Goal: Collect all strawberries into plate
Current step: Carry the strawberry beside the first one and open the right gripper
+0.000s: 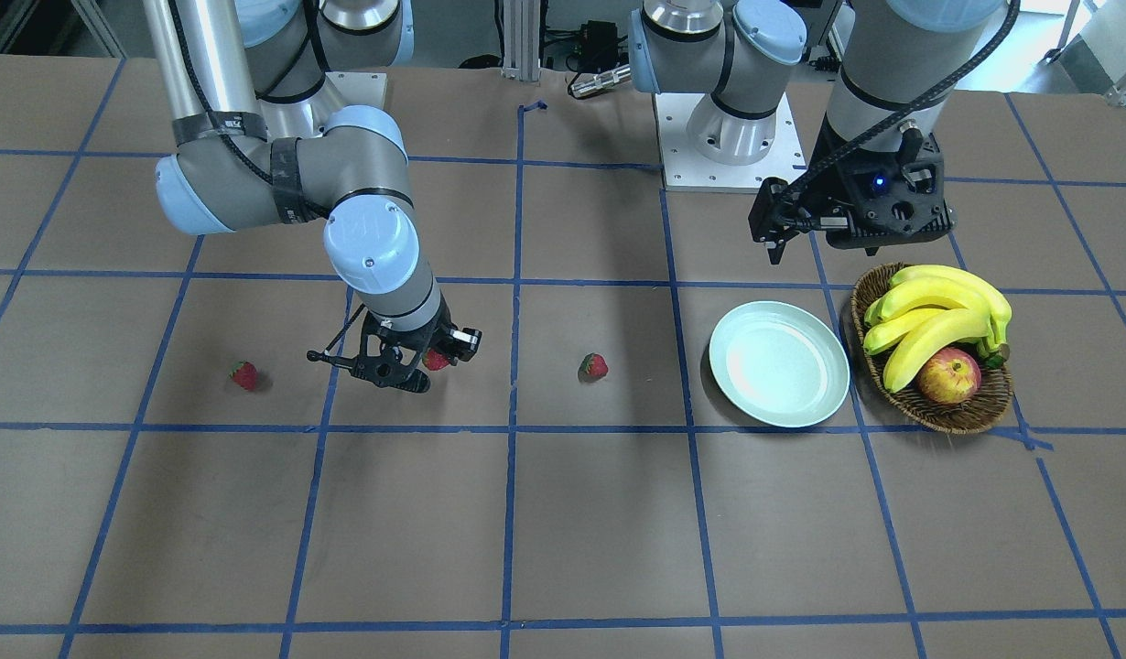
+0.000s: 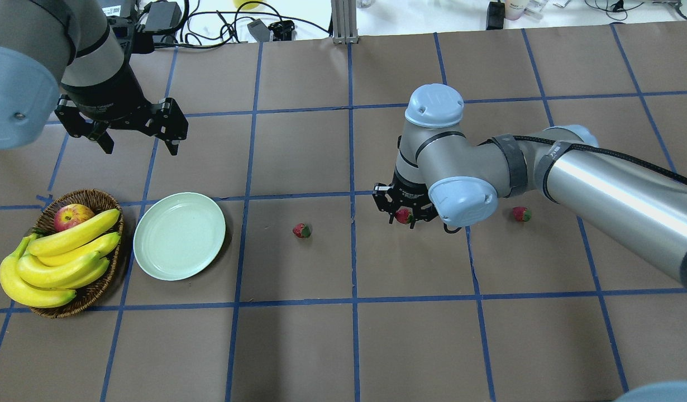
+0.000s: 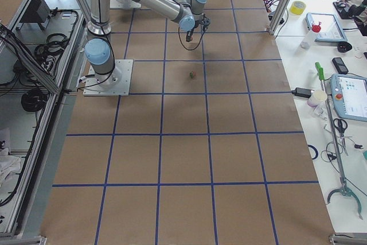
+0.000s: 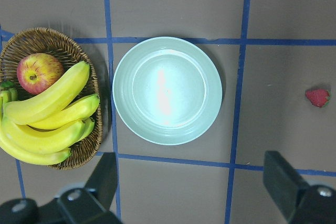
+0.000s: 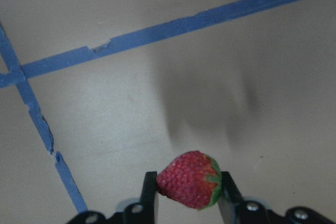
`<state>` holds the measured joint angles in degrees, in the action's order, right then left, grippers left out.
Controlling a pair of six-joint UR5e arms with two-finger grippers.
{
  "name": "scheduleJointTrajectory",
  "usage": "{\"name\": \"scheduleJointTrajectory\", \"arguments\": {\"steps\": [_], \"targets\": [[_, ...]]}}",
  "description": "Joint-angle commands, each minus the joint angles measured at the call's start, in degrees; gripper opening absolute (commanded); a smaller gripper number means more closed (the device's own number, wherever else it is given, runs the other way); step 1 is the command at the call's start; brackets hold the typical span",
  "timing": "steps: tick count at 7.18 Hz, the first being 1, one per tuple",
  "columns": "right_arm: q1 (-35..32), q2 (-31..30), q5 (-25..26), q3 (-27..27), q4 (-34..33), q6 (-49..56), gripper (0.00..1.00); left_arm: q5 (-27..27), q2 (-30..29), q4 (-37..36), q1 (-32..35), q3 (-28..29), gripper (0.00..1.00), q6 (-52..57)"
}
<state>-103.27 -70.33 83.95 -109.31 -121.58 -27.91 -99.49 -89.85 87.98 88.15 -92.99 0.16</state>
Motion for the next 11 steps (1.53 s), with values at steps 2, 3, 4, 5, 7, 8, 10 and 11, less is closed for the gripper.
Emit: {"name": "scheduleJointTrajectory", "arguments": {"steps": [2,3,4,5,7,8,10,11], "targets": [[-0.88,0.46,0.34,-0.12,-0.06,-0.12,0.40,0.00,0.03,0.00,0.00,0.00,1.00,0.02],[-0.88,0.46,0.34,-0.12,-0.06,-0.12,0.40,0.00,-0.06,0.00,0.00,0.00,1.00,0.02],[-0.88,0.46,0.34,-0.12,-0.06,-0.12,0.40,0.00,0.03,0.00,0.00,-0.09,1.00,-0.07],[-0.88,0.46,-0.01,-0.12,-0.06,-0.12,0.40,0.00,0.03,0.00,0.00,-0.26,1.00,-0.07],[-2.36,0.46,-1.75,0.84,-0.93,-4.14,0.40,0.00,0.03,-0.09,0.00,-0.44,1.00,-0.07],[-4.38,1.24,-3.07,1.11,-2.50,-6.69,0.40,0.00,0.03,-0.09,0.00,-0.44,1.00,-0.07],[-9.91,5.63,-3.17,3.99,-7.52,-12.84,0.40,0.00,0.03,-0.09,0.00,-0.44,1.00,-0.07],[-12.20,7.38,-3.26,6.62,-7.53,-15.48,0.40,0.00,0.03,-0.09,0.00,-0.44,1.00,-0.24]]}}
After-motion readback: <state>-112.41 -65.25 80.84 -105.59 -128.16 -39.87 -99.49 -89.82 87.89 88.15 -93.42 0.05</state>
